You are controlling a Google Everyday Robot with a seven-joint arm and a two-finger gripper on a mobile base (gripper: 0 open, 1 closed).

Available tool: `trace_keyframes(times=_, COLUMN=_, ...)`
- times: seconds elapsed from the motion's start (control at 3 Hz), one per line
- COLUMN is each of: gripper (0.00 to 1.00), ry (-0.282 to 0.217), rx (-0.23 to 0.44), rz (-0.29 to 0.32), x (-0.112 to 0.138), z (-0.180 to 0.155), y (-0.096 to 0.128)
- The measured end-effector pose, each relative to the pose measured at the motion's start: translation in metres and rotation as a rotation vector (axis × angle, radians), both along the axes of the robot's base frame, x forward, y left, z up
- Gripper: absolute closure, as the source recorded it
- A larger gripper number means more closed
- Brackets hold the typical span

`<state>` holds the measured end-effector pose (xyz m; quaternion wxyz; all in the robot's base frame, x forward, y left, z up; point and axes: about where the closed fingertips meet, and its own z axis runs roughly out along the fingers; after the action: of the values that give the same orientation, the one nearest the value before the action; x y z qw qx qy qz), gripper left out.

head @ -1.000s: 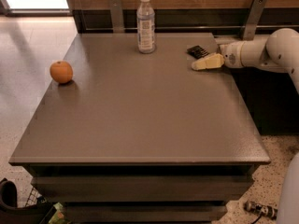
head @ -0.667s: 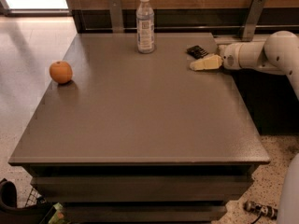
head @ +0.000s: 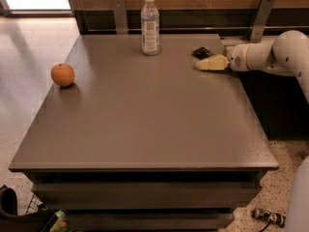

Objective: Move rxbar chocolate near orange

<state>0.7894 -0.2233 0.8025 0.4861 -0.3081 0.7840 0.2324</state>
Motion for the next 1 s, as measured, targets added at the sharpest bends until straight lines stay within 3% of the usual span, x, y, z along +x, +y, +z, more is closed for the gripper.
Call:
trace_keyframes(times=0.33, gripper=1.0, ry=0.001, rx=0.0, rz=0.001, x=0.0002, z=0.0028, y=-0.0001)
trace_keyframes(times=0.67, gripper=1.0, ry=0.001, rx=0.0, rz=0.001, x=0.0002, z=0.0036, y=-0.0001)
trace_keyframes(times=1.0, gripper=0.84, ry=0.001, rx=0.0, rz=0.001, x=0.0002, z=0.0036, y=0.0001)
